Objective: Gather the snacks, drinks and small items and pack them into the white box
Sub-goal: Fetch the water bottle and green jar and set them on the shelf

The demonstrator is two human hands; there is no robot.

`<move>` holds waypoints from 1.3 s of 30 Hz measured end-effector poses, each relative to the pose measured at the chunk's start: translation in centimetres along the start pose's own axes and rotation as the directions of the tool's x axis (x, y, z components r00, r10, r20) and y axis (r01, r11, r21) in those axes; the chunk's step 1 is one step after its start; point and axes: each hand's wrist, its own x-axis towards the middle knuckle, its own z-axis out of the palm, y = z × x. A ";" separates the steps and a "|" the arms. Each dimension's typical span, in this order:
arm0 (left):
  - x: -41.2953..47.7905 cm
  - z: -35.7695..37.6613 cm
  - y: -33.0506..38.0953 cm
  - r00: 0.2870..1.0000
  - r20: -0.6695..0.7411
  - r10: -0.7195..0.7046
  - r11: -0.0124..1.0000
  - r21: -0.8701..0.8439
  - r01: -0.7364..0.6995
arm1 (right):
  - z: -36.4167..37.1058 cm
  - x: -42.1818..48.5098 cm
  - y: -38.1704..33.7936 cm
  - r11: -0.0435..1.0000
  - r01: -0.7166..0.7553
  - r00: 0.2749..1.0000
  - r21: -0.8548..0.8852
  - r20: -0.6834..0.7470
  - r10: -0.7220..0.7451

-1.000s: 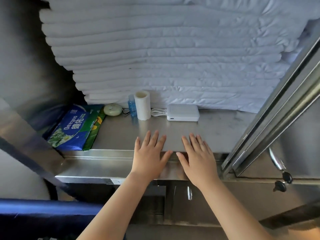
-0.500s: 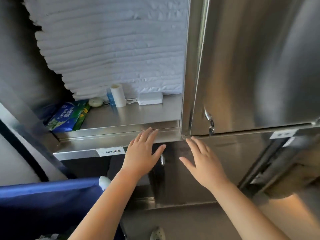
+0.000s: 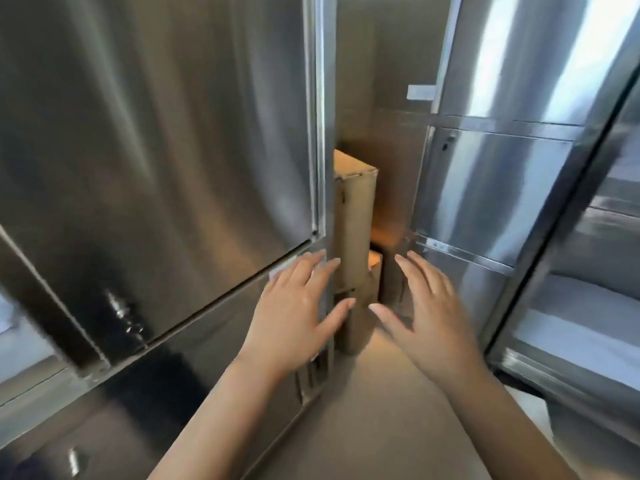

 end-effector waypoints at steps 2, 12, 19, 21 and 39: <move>3.6 1.8 3.2 0.995 -0.001 0.099 0.993 -0.057 -0.099 | -2.9 -0.2 3.8 0.994 -0.090 0.995 -0.058 -0.052 0.087; 20.2 11.9 19.9 0.895 -0.052 0.442 0.860 -0.259 -0.440 | -14.5 1.6 20.9 0.859 -0.454 0.880 -0.234 -0.266 0.393; 30.7 18.6 28.7 0.847 -0.070 0.527 0.786 -0.339 -0.517 | -18.4 4.5 31.6 0.780 -0.564 0.812 -0.272 -0.351 0.465; 32.4 20.7 31.7 0.833 -0.054 0.550 0.760 -0.381 -0.526 | -19.2 4.1 34.5 0.760 -0.587 0.798 -0.279 -0.357 0.485; 43.1 33.3 56.1 0.852 -0.060 0.521 0.776 -0.384 -0.501 | -32.1 1.8 61.6 0.731 -0.612 0.787 -0.301 -0.322 0.526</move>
